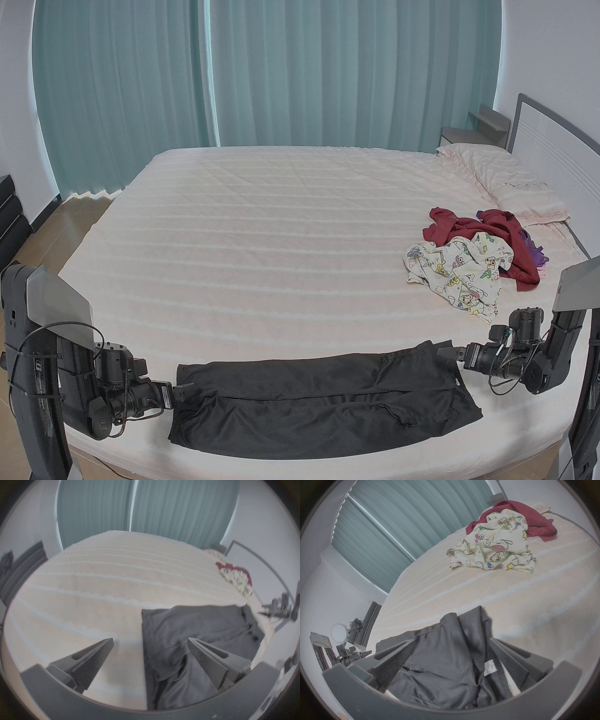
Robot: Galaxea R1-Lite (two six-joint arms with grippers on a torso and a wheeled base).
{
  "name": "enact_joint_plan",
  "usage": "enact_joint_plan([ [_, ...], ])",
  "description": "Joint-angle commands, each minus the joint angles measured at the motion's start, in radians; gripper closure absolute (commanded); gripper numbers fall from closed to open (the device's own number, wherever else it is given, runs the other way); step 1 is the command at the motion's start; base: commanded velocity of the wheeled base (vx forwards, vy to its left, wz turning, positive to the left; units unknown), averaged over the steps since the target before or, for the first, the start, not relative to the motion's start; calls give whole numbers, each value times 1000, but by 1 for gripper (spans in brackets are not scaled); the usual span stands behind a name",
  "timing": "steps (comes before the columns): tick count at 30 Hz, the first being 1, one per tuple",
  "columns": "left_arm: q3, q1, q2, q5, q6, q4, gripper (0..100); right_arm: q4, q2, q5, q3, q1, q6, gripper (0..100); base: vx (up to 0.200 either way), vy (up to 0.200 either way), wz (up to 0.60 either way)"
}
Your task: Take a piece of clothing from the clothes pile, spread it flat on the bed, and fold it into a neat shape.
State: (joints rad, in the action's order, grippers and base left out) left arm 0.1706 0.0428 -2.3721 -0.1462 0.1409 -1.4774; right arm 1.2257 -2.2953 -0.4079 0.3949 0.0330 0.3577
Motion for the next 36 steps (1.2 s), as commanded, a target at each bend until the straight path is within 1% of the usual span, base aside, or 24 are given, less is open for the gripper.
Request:
enact_joint_plan([
  [1,73,2,11,-93,129,6,0,9,-111,-9,67,-44,6,0,0,0,0],
  [4,118,2,-4,-124,227,6,0,14,-138,-9,88,-45,0,0,0,0,0],
  [7,144,9,-18,-138,307,6,0,14,-148,-16,98,-48,-2,0,0,0,0],
  [9,148,14,-18,-139,329,6,0,14,-150,-19,96,-58,-2,0,0,0,0],
  [13,148,14,-32,-141,330,6,0,14,-159,-20,98,-65,-2,0,0,0,0],
  [14,148,14,-33,-142,332,6,0,14,-158,-20,96,-65,-2,100,0,0,0],
  [22,150,14,-38,-141,330,6,0,28,-144,-19,42,-58,-5,100,0,0,0],
  [24,150,14,-42,-139,330,6,0,72,-138,-19,-1,-53,-6,100,0,0,0],
  [28,150,14,-47,-139,330,5,0,106,-138,-19,-37,-48,-13,100,0,0,0],
  [33,148,14,-47,-139,329,5,0,118,-138,-19,-67,-24,-32,100,0,0,0],
  [36,148,14,-48,-139,329,5,0,118,-139,-19,-83,-15,-60,100,0,0,0],
])
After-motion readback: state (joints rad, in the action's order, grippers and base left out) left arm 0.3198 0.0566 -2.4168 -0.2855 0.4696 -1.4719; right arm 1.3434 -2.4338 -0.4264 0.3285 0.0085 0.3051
